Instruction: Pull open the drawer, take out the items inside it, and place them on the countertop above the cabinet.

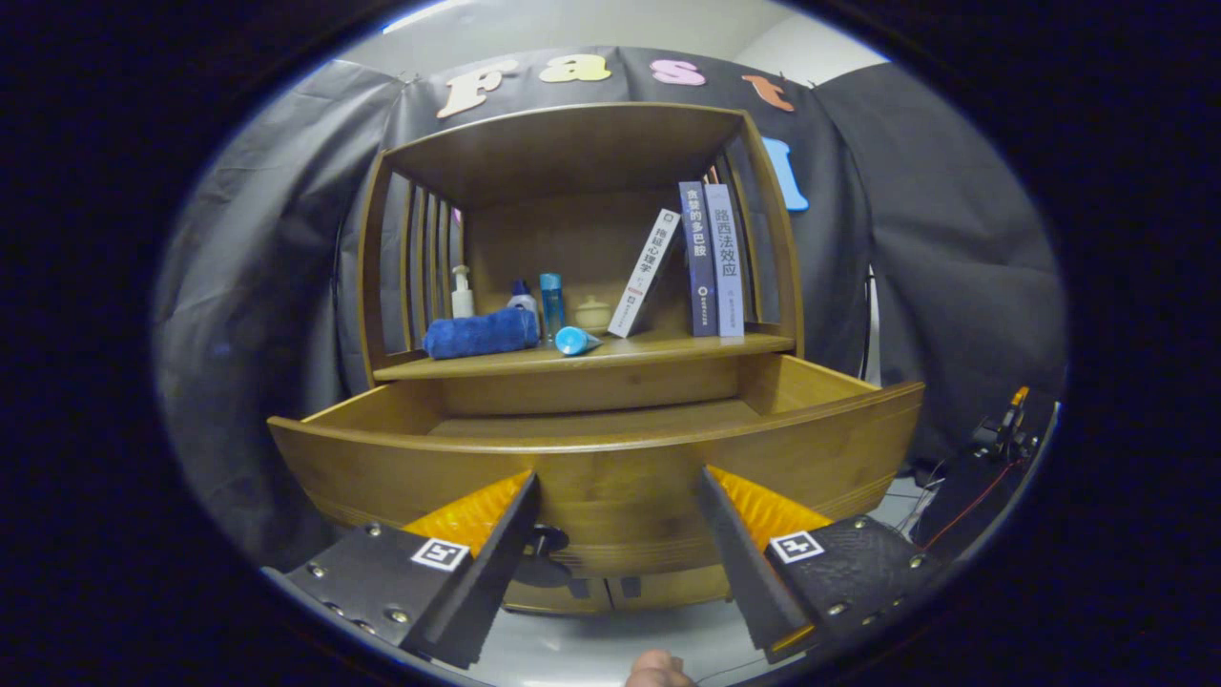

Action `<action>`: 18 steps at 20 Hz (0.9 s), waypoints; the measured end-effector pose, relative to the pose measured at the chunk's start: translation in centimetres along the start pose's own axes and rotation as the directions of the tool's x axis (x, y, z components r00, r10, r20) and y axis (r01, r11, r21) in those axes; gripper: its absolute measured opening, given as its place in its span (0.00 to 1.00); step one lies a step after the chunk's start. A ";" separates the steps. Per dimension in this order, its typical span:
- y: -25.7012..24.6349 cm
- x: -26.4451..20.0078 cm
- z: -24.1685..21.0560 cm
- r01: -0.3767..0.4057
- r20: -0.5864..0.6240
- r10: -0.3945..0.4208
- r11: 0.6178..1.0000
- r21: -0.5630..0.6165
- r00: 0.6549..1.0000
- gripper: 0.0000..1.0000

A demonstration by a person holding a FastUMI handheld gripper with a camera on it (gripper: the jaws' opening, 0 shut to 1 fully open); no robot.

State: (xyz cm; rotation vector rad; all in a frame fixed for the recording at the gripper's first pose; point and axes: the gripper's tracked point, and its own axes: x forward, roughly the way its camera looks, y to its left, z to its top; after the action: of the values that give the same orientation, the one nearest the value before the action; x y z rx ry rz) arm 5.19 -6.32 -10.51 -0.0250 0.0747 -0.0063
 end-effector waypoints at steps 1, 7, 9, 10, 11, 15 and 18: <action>0.0 0.4 0.2 -0.009 0.007 0.008 1.000 0.004 1.000 0.99; -0.2 3.1 0.9 -0.027 0.063 0.027 1.000 0.005 0.998 0.99; -0.1 4.1 1.0 -0.023 0.076 0.024 1.000 -0.005 0.997 0.99; 0.0 4.6 1.1 -0.023 0.084 0.023 1.000 -0.008 0.996 0.99; 0.1 4.9 1.1 -0.023 0.086 0.023 1.000 -0.003 0.996 0.99; 0.3 6.0 1.1 -0.022 0.097 0.022 1.000 -0.001 0.995 0.99; 0.5 6.7 1.1 -0.017 0.105 0.018 1.000 -0.009 0.994 0.99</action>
State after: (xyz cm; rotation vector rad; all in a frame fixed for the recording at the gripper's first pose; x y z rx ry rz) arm 11.96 -5.85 -9.88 -0.0326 -0.0300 0.0130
